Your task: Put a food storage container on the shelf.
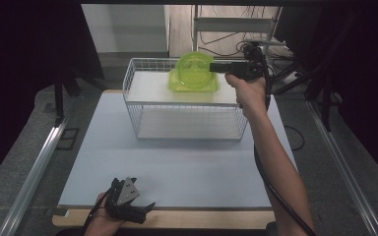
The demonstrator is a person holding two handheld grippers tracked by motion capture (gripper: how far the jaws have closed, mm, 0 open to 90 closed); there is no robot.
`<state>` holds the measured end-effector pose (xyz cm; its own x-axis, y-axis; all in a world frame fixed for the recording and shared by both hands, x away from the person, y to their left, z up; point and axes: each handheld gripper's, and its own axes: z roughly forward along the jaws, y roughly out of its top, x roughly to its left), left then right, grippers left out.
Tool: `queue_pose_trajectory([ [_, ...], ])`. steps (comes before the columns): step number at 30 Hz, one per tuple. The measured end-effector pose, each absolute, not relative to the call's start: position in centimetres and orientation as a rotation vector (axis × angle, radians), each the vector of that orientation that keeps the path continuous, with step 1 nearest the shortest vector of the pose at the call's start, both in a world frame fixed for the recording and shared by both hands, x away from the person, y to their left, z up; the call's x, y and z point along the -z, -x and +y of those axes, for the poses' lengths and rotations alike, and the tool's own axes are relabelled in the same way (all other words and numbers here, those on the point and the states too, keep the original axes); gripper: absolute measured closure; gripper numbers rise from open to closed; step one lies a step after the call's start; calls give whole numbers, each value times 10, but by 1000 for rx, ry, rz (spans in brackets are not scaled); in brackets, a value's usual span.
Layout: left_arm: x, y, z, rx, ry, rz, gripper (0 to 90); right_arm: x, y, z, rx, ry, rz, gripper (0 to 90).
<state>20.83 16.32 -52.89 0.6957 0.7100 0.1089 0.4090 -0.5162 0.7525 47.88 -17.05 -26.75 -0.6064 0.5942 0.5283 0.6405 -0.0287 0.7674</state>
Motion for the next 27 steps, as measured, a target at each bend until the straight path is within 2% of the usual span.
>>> queue_pose_trajectory([
  [9,529,-208,163,-532,-2184,846,16,265,-481,-166,1750,1422,-2175,798],
  [17,530,-208,162,-531,-2192,842,16,264,-486,-161,1719,1489,-2216,710],
  [27,531,-208,161,-524,-2200,839,16,266,-492,-159,1689,1523,-2234,673],
])
